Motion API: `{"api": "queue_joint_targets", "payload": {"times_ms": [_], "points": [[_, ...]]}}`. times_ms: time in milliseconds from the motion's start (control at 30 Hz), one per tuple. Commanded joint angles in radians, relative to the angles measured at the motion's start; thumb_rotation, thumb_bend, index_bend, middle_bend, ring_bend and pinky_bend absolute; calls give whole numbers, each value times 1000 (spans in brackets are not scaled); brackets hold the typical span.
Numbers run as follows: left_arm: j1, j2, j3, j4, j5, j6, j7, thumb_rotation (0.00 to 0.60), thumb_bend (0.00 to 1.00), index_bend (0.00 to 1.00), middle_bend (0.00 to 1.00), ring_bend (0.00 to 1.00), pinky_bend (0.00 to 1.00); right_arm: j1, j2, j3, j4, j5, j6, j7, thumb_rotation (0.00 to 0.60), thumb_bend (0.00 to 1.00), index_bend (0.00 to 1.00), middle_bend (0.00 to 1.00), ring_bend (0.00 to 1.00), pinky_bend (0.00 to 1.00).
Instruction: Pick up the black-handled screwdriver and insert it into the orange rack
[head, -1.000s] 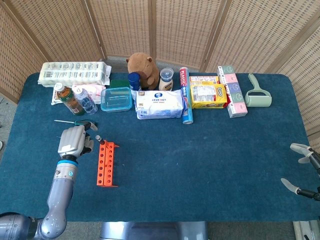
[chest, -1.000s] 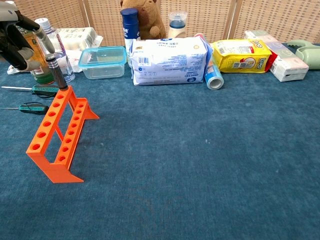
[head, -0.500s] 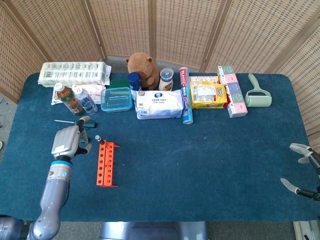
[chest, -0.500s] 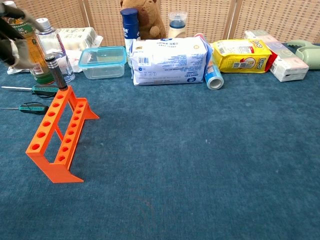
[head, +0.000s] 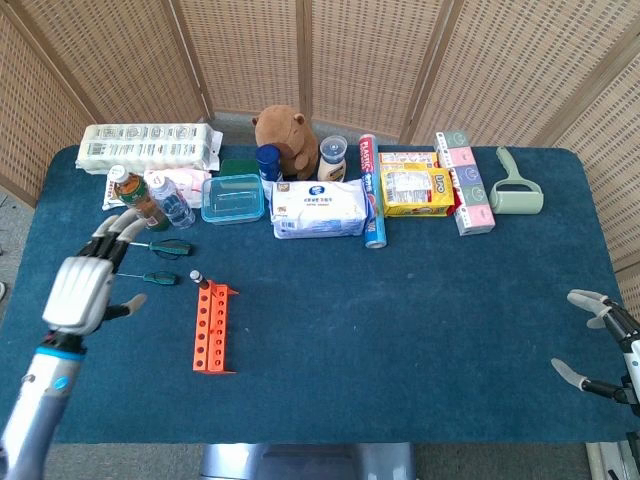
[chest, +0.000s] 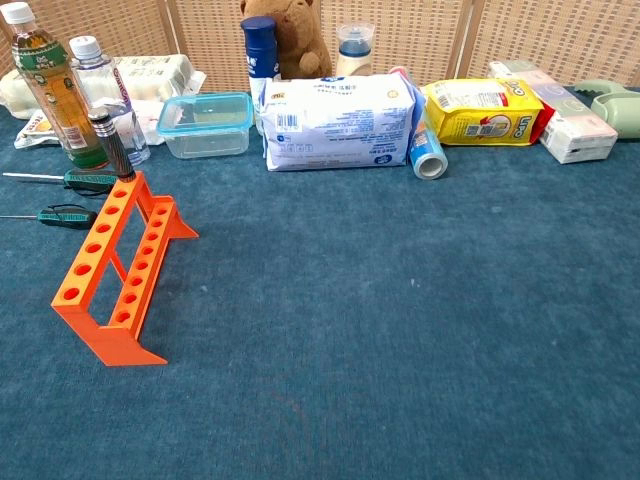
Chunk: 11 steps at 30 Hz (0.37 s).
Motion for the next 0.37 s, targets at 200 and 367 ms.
{"api": "queue_joint_targets", "payload": {"times_ms": [200,367], "points": [[225,-3,133,316,190,171,-250,600,26,0,0,0,154,-3,-9,6,-8,13,3,-25,600,229,200,221,272,375],[275,-35,140,370,201,207,-274,600,26,0,0,0,109,-4,-14,8,-11,16,3,-42,600,229,199,221,267,331]]}}
